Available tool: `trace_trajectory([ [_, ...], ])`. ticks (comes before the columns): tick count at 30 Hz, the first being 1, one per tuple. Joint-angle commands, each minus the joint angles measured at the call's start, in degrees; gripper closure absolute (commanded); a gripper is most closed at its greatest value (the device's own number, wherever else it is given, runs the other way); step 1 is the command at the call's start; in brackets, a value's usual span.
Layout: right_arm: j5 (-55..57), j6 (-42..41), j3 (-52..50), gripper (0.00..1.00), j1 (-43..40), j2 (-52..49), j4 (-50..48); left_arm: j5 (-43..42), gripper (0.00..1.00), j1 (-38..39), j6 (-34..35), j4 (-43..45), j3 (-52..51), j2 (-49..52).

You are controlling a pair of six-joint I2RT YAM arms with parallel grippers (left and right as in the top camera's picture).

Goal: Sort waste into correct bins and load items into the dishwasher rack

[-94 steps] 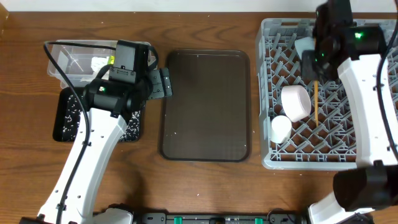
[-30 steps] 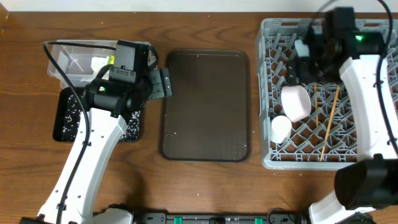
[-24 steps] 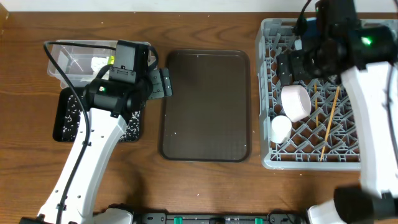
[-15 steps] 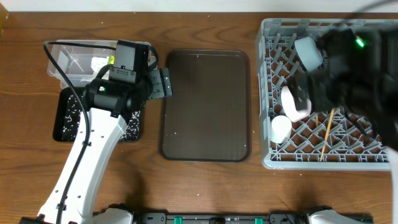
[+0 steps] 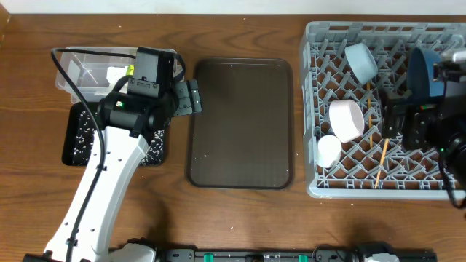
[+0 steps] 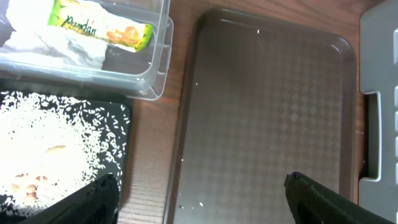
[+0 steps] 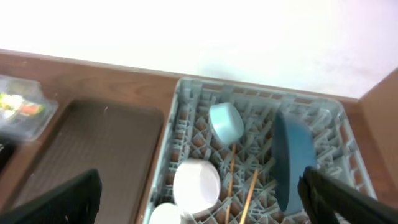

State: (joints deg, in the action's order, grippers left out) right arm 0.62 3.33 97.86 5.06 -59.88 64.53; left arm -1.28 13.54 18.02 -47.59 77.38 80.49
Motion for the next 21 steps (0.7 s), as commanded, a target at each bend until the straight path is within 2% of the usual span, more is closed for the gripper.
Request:
trace_trajectory([
  [1,-5.5,3.6,-13.0,0.01,-3.1,6.3,-6.9,0.5,0.12,-0.3,-0.1,-0.2,0.5,0.4],
  [6,-5.6,3.6,-38.8,0.01,-4.4,19.3,-26.7,0.5,0.12,-0.3,-0.1,-0.2,0.5,0.4],
  [12,-8.9,3.6,-64.9,0.01,-4.4,32.4,-46.4,0.5,0.12,-0.3,-0.1,-0.2,0.5,0.4],
  [17,-10.3,3.5,-80.6,0.01,-4.2,41.4,-56.7,0.5,0.12,-0.3,-0.1,-0.2,0.5,0.4],
  [21,-11.4,3.4,-89.4,0.01,-4.2,47.0,-62.2,0.5,0.12,-0.3,-0.1,-0.2,0.5,0.4],
])
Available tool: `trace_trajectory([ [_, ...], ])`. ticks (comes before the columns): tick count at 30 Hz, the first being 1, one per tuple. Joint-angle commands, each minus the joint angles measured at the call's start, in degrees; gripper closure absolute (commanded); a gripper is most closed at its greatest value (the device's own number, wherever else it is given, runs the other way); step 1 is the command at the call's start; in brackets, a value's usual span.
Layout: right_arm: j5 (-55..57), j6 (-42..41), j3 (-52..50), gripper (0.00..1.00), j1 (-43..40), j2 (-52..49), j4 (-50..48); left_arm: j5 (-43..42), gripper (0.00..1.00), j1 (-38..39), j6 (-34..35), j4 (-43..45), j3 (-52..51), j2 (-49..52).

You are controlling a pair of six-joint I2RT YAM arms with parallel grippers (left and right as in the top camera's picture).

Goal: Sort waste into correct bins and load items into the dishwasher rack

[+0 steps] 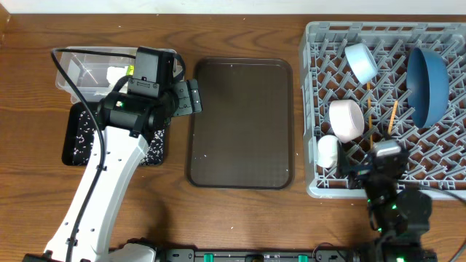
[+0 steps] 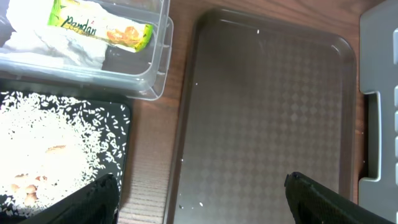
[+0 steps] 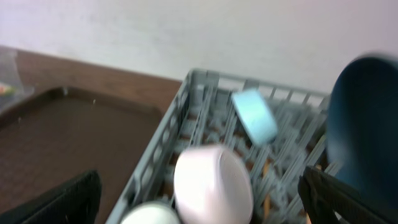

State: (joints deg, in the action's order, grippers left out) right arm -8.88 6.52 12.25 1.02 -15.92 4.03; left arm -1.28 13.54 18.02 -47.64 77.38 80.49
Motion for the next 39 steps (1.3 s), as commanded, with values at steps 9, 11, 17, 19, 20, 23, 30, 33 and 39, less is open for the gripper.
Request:
trace_trajectory([
  [9,-2.1,-0.2,-11.9,0.01,-0.2,13.6,-4.6,0.5,0.12,-0.3,-0.1,-0.1,0.5,0.4],
  [11,-2.1,-0.2,-12.0,0.01,-0.2,15.5,-3.4,0.5,0.12,-0.3,-0.1,-0.1,0.5,0.4],
  [17,-2.1,-0.2,-11.9,0.01,-0.2,15.6,-0.7,0.5,0.12,-0.3,-0.1,-0.1,0.5,0.4],
  [19,-2.1,-0.2,-11.9,0.01,-0.2,15.6,-0.8,0.5,0.12,-0.3,-0.1,-0.1,0.5,0.4],
  [20,-2.1,-0.2,-11.9,0.01,-0.2,15.6,-0.8,0.5,0.12,-0.3,-0.1,-0.1,0.5,0.4],
  [23,-2.1,-0.2,-11.9,0.01,-0.2,15.6,-0.8,0.5,0.12,-0.3,-0.1,-0.1,0.5,0.4],
  [30,-2.1,-0.2,-11.9,0.01,-0.2,15.5,-0.8,0.5,0.12,-0.3,-0.1,-0.1,0.5,0.4],
  [33,-2.1,-0.2,-11.9,0.01,-0.2,15.5,-0.8,0.5,0.12,-0.3,-0.1,-0.1,0.5,0.4],
  [39,-2.1,-0.2,-11.9,0.01,-0.2,15.5,-0.8,0.5,0.12,-0.3,-0.1,-0.1,0.5,0.4],
])
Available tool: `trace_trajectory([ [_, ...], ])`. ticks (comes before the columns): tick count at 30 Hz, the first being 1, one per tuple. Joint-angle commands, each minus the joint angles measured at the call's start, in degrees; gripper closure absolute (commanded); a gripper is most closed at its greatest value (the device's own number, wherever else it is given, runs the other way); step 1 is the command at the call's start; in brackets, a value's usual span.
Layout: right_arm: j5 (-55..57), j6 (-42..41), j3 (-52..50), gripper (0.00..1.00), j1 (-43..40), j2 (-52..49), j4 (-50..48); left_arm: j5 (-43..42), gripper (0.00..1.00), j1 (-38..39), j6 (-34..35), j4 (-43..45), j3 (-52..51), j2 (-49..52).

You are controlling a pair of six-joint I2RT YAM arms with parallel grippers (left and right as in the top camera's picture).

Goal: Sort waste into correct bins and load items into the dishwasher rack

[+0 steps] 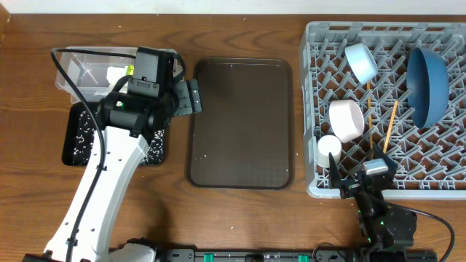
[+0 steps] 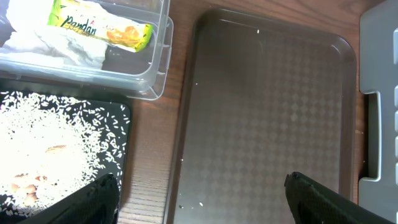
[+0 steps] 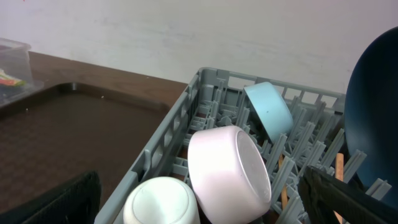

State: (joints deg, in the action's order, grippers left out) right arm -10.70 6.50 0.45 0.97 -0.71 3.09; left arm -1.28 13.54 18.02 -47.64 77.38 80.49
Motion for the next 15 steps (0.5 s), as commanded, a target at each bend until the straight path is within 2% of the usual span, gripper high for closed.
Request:
trace_trajectory([
  [1,-0.3,-0.2,-0.1,0.01,-0.2,0.3,0.2,0.5,0.12,-0.3,-0.1,-0.1,0.5,0.4],
  [8,-0.3,-0.2,-0.1,0.01,-0.2,0.3,0.2,1.9,0.12,-0.3,-0.3,0.2,0.4,-0.3],
  [11,-0.3,-0.2,-0.1,0.01,-0.2,0.3,0.2,2.4,0.12,-0.2,-2.7,0.7,-1.4,-3.0],
  [15,-0.3,-0.2,-0.1,0.01,-0.2,0.3,0.2,2.4,0.12,-0.5,-7.0,10.7,-9.4,-10.5],
])
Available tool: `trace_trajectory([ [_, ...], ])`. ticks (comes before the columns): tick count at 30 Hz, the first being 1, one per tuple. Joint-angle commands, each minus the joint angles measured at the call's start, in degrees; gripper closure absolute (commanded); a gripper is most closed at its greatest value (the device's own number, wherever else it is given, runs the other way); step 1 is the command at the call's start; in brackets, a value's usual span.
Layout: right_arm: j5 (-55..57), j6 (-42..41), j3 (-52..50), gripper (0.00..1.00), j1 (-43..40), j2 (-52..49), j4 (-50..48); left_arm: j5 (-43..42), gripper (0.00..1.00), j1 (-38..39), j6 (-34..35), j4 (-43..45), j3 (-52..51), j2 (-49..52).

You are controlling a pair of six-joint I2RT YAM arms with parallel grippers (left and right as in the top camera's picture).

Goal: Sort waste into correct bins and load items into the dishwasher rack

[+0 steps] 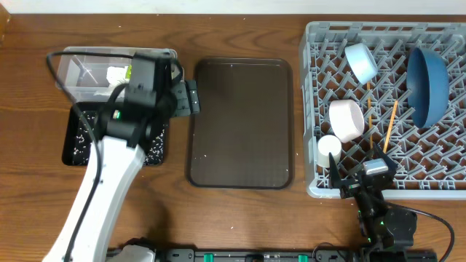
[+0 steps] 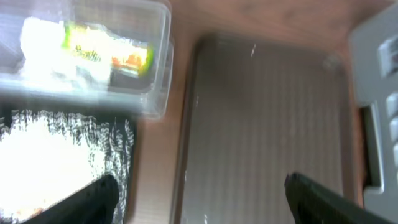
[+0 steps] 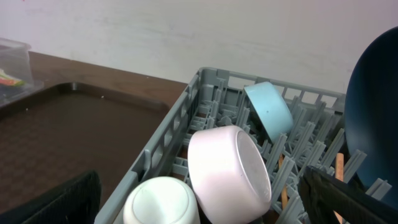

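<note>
The grey dishwasher rack (image 1: 313, 109) at the right holds a dark blue bowl (image 1: 426, 76), a light blue cup (image 1: 360, 61), a white bowl (image 1: 346, 119), a white cup (image 1: 329, 149) and orange chopsticks (image 1: 389, 125). My right gripper (image 1: 362, 183) sits open and empty at the rack's front edge; its view faces the white bowl (image 3: 229, 171) and white cup (image 3: 163, 202). Also open and empty, my left gripper (image 1: 187, 97) hovers between the bins and the brown tray (image 1: 240, 124). The left wrist view is blurred, with only the fingertips (image 2: 93, 196) showing.
A clear bin (image 1: 73, 62) holding a green-and-orange wrapper (image 2: 106, 50) and white paper stands at the back left. In front of it lies a black tray (image 1: 73, 138) strewn with rice. The brown tray carries only a few rice grains.
My left arm has shifted: its wrist view is now blurred, and the clear bin and brown tray sit lower in that frame. The right arm and the rack's contents are unchanged.
My right gripper was over the rack's right side by the blue bowl, then at the rack's front edge, then lower in front of it, where it stays. The left gripper hung open beside the brown tray throughout, until its slight shift now.
</note>
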State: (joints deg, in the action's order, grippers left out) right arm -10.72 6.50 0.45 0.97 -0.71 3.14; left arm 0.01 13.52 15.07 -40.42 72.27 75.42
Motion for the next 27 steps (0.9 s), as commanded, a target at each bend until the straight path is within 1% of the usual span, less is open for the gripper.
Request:
trace_trajectory([
  [1,-0.3,-0.2,-0.1,0.01,-0.2,0.3,0.1,1.1,0.12,-0.9,-4.7,7.6,-7.7,-8.2],
  [5,-0.3,-0.2,-0.1,0.01,-0.2,0.3,0.1,-1.4,0.12,-4.3,-4.9,22.1,-23.1,-20.5],
  [8,-0.3,-0.2,-0.1,0.01,-0.2,0.3,0.1,-3.9,0.12,-7.0,-5.0,29.6,-33.6,-29.9],
  [11,-0.3,-0.2,-0.1,0.01,-0.2,0.3,0.1,-4.1,0.12,-8.5,-5.0,35.6,-43.3,-39.3],
  [14,-0.3,-0.2,-0.1,0.01,-0.2,0.3,0.1,-4.0,0.12,-9.2,-5.0,37.0,-51.5,-48.8],
  [19,-0.3,-0.2,-0.1,0.01,-0.2,0.3,0.1,-3.8,0.12,-9.5,-5.0,37.1,-61.1,-60.8],
  [27,-0.3,-0.2,-0.1,0.01,-0.2,0.3,0.1,-3.8,0.12,-12.8,-5.0,38.0,-69.6,-72.1],
])
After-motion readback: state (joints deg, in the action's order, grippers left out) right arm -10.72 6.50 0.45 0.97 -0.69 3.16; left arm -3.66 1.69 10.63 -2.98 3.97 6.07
